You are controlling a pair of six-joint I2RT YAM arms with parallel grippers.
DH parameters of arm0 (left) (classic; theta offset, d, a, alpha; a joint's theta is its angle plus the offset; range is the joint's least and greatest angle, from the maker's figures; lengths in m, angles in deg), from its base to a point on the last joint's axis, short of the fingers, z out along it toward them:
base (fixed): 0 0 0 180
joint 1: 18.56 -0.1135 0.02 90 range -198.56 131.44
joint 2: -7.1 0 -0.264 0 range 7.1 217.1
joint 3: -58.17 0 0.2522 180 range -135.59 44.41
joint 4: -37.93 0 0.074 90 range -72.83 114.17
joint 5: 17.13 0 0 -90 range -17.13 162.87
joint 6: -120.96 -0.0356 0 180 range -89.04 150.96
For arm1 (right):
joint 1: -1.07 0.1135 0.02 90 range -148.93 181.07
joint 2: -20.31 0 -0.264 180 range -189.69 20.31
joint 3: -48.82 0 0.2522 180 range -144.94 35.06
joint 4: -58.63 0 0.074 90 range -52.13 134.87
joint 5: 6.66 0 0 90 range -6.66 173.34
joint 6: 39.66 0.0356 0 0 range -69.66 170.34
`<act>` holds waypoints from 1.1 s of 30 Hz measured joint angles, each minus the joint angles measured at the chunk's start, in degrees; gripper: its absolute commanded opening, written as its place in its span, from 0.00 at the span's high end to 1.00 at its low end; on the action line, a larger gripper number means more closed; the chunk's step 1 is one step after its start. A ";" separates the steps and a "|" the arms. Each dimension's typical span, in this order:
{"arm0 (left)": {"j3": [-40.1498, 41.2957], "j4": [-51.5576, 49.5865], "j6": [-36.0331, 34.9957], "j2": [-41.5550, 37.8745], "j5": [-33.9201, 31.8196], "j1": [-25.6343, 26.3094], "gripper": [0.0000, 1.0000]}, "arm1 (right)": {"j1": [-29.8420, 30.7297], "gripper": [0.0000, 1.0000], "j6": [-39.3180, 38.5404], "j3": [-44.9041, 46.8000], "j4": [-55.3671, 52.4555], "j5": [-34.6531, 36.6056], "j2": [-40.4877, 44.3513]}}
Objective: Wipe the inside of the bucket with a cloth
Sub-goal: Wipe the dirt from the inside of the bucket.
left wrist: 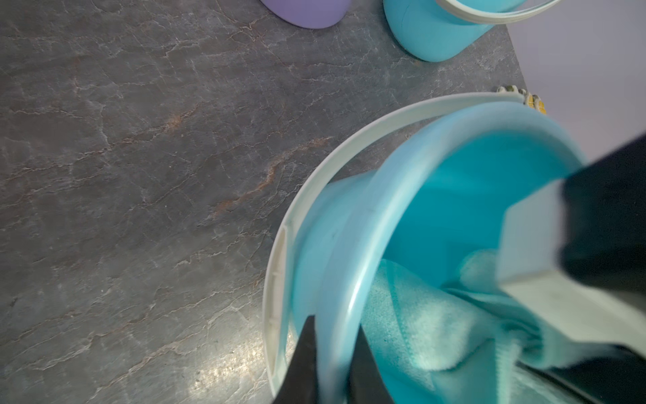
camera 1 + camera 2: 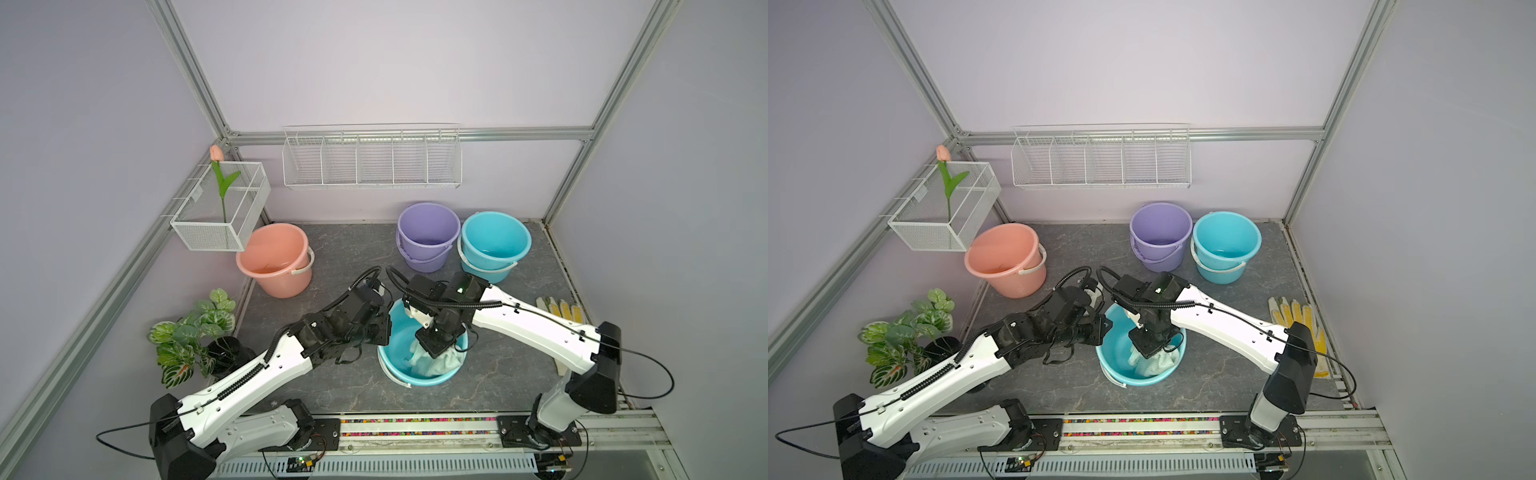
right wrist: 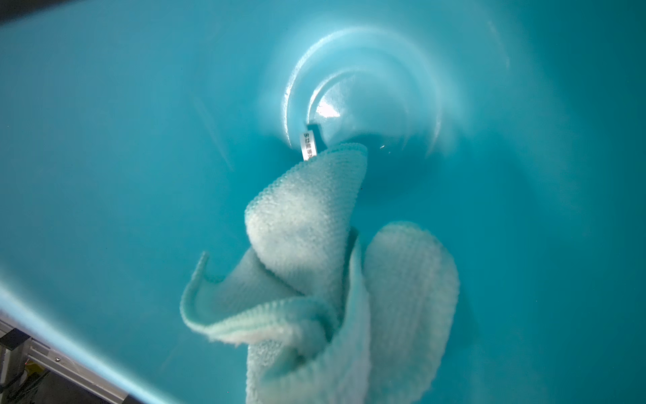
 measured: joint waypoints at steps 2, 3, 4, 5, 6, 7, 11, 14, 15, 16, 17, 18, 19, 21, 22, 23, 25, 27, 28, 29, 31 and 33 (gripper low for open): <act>0.00 0.00 0.02 -0.35 -0.24 0.00 1.00 | 0.00 0.93 0.24 1.86 1.62 -0.52 -0.85; 0.00 0.00 0.04 -0.44 -0.31 0.00 1.00 | 0.00 0.93 0.33 2.82 2.36 -0.76 -1.31; 0.00 -0.02 0.15 -0.46 -0.35 0.00 1.00 | 0.00 0.93 0.39 3.89 3.19 -1.03 -1.86; 0.00 -0.17 0.26 -0.46 -0.35 0.00 1.00 | 0.00 0.93 0.55 4.87 4.13 -1.22 -2.32; 0.04 -0.50 0.42 -0.46 -0.46 0.00 1.00 | -0.02 0.93 0.63 6.16 5.55 -1.46 -2.84; 0.13 -0.81 0.46 -0.46 -0.52 0.00 1.00 | -0.07 0.93 0.76 7.08 6.58 -1.57 -3.23; 0.70 -2.27 0.87 -0.44 -0.79 0.00 1.00 | -0.11 0.93 1.18 10.25 11.52 -1.75 -5.66; 0.74 -2.80 1.99 -0.09 -1.38 -0.22 1.00 | -0.04 0.93 1.44 12.09 15.43 -0.94 -7.72; 0.74 -2.58 2.36 0.13 -1.57 -0.26 1.00 | 0.07 0.93 1.49 12.83 16.50 -0.52 -8.48; 0.74 -2.54 2.56 0.22 -1.70 -0.28 1.00 | 0.28 0.93 1.64 13.55 17.31 -0.09 -9.22; 0.74 -2.56 2.78 0.33 -1.86 -0.37 1.00 | 0.46 0.93 1.79 14.34 18.16 0.46 -10.23; 0.74 -2.49 2.91 0.42 -1.84 -0.44 1.00 | 0.63 0.93 1.95 15.26 19.37 1.25 -11.47; 0.74 -2.54 3.02 0.48 -1.99 -0.48 1.00 | 0.66 0.93 2.10 15.72 20.09 1.57 -12.37; 0.74 -2.67 3.54 0.74 -2.34 -0.68 1.00 | 0.59 0.93 2.27 15.65 20.24 1.55 -13.46; 0.74 -2.56 3.63 0.81 -2.43 -0.68 1.00 | 0.59 0.93 2.29 15.65 20.24 1.57 -13.42; 0.74 -2.58 3.69 0.83 -2.47 -0.68 1.00 | 0.59 0.93 2.32 15.63 20.24 1.57 -13.42; 0.74 -2.49 3.76 0.85 -2.45 -0.68 1.00 | 0.63 0.93 2.40 15.63 20.15 1.53 -13.18; 0.74 -2.32 3.85 0.85 -2.40 -0.68 1.00 | 0.63 0.93 2.60 15.65 20.11 1.57 -12.61; 0.74 -2.19 3.85 0.85 -2.38 -0.68 1.00 | 0.63 0.93 2.71 15.63 20.04 1.62 -12.22; 0.74 -1.99 3.85 0.90 -2.34 -0.63 1.00 | 0.63 0.93 2.89 15.61 19.87 1.84 -11.52; 0.74 -1.49 3.85 1.01 -2.21 -0.57 1.00 | 0.66 0.93 3.13 15.34 19.17 1.90 -9.68; 0.70 -0.57 3.69 0.81 -1.92 -0.46 1.00 | 0.42 0.93 3.58 14.71 17.16 1.42 -7.15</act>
